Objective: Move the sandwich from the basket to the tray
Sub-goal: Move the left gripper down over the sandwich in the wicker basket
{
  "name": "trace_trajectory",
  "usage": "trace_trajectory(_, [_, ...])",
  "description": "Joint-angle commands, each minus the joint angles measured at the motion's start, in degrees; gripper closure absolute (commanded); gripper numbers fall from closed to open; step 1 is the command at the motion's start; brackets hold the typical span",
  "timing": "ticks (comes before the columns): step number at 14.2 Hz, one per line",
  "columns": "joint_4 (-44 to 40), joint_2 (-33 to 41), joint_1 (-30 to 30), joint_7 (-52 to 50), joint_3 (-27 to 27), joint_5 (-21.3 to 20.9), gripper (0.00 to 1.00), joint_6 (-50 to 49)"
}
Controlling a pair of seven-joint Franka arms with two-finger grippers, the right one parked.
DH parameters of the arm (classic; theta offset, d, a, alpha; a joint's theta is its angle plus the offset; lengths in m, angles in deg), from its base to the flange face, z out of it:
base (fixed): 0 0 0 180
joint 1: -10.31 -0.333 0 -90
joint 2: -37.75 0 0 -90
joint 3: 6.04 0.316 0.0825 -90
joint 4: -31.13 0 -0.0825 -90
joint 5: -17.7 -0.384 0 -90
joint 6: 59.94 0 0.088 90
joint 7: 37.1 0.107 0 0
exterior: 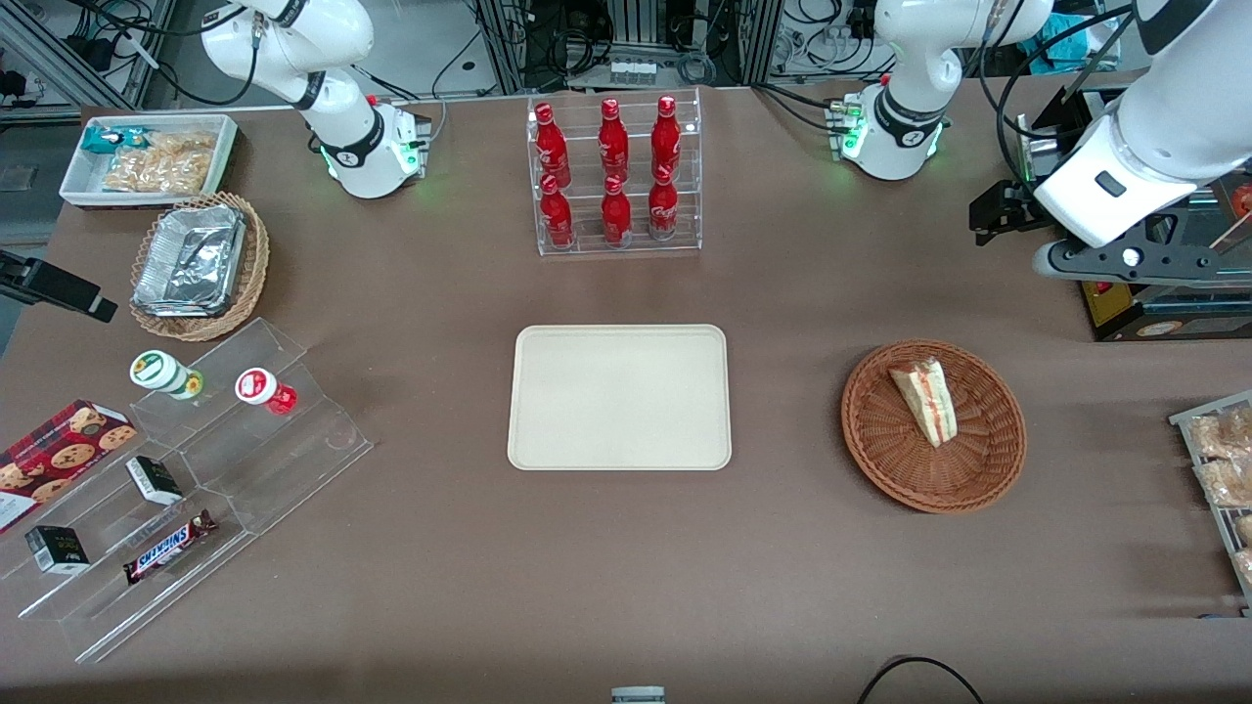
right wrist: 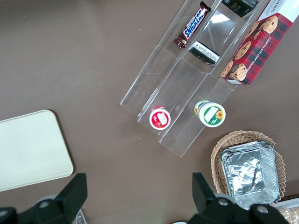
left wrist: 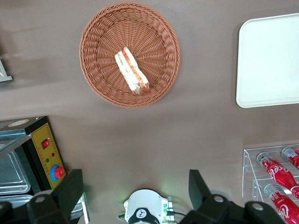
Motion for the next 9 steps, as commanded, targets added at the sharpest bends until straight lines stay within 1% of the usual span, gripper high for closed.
trace_trajectory(1, [0.32, 0.19, -0.30, 0.54, 0.09, 0.42, 0.00, -1.11])
trace_trajectory(2, [0.77, -0.15, -0.30, 0.63, 0.17, 0.33, 0.00, -1.20])
trace_trajectory(4, [4.71, -1.38, -0.39, 1.33, 0.44, -0.20, 0.00, 1.24])
trace_trajectory(9, [23.94, -3.66, -1.18, -6.29, 1.40, -0.64, 0.00, 25.81])
